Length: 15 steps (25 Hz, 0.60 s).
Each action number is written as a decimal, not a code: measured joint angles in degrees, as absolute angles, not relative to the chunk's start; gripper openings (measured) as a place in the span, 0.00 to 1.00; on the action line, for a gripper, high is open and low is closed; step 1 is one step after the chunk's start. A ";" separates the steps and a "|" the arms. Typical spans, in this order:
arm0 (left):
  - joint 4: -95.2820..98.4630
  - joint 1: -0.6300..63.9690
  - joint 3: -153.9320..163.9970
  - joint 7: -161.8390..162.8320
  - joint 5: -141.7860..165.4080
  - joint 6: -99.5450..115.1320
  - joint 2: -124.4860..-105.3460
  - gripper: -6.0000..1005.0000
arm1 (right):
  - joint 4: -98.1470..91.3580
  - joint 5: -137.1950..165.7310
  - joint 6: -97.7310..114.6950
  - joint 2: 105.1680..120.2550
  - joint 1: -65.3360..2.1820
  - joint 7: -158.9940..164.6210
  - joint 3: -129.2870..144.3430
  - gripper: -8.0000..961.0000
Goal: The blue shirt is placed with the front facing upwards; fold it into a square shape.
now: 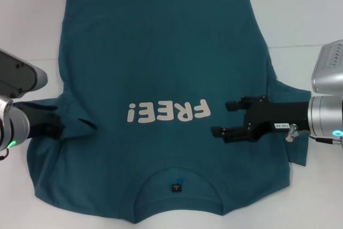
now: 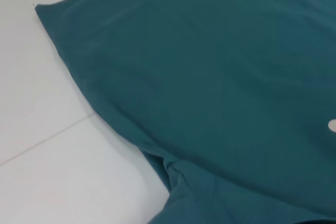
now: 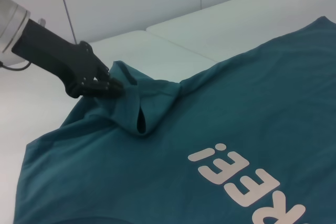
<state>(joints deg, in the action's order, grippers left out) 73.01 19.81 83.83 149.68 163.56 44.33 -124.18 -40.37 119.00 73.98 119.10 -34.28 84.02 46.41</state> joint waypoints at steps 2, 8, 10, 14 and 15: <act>73.82 19.62 83.91 149.61 163.56 44.82 -124.24 0.12 | -40.35 119.00 73.94 119.04 -34.37 84.02 46.46 0.95; 75.03 19.44 84.07 149.55 163.56 46.41 -124.27 0.06 | -40.34 119.00 73.91 118.90 -34.44 84.02 46.50 0.95; 75.33 19.34 84.17 149.54 163.56 46.71 -124.28 0.03 | -40.34 119.00 73.87 118.89 -34.44 84.02 46.49 0.95; 78.19 17.97 85.12 149.55 163.56 47.40 -124.41 0.03 | -40.34 119.00 73.59 118.89 -34.32 84.02 46.42 0.95; 79.37 17.48 85.58 149.57 163.56 47.71 -124.47 0.03 | -40.34 119.00 73.49 118.90 -34.30 84.02 46.32 0.95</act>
<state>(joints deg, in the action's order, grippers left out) 79.37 17.48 85.58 149.57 163.56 47.71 -124.47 -40.34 119.00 73.49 118.90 -34.30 84.02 46.32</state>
